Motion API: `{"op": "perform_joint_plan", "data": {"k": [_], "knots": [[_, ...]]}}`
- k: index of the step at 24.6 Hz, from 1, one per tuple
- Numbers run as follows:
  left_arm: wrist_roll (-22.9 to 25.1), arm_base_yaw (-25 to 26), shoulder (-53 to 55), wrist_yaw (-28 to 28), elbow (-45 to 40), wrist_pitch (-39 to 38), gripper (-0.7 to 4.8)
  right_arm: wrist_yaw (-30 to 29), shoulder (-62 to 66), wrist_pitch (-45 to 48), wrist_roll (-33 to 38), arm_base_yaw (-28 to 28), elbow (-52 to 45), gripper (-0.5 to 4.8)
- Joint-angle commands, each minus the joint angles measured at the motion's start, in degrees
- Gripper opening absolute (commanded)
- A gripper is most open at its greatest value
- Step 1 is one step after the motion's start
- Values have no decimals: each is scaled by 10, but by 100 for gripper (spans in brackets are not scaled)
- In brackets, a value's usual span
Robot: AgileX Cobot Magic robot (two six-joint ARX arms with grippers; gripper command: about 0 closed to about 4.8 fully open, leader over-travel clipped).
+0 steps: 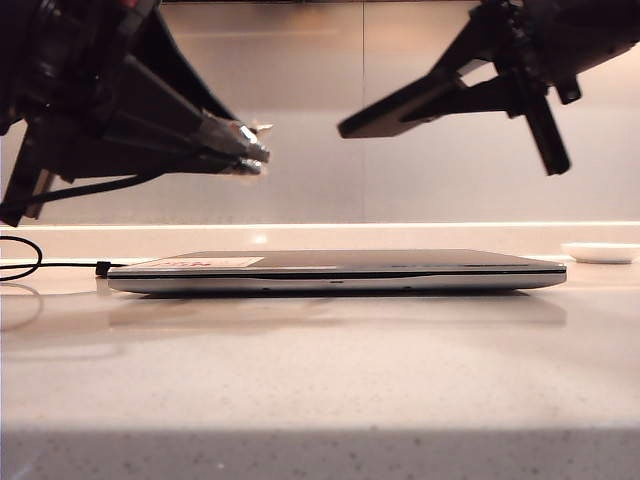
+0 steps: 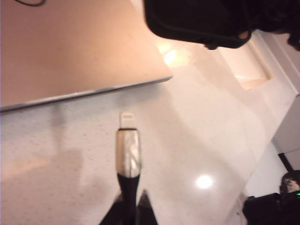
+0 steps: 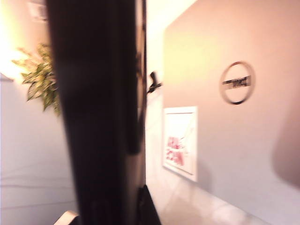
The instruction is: Pick up the charging cable and the phone, plug the charging cable into the charging port on the phone, and finally place them back on the table.
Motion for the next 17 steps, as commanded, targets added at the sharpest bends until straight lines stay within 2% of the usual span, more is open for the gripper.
{"op": "perform_joint_plan", "data": {"k": [1, 4, 13, 17], "knots": [[-6, -5, 0, 2, 2, 16, -6, -3, 12, 80, 13, 35, -7, -6], [-32, -5, 2, 2, 2, 22, -6, 7, 36, 118, 14, 71, -6, -6], [-31, -5, 5, 2, 2, 24, -6, 31, 92, 211, 42, 114, -5, -6], [-31, -5, 5, 2, 2, 24, -6, 26, 103, 218, 41, 131, -5, -6]]}}
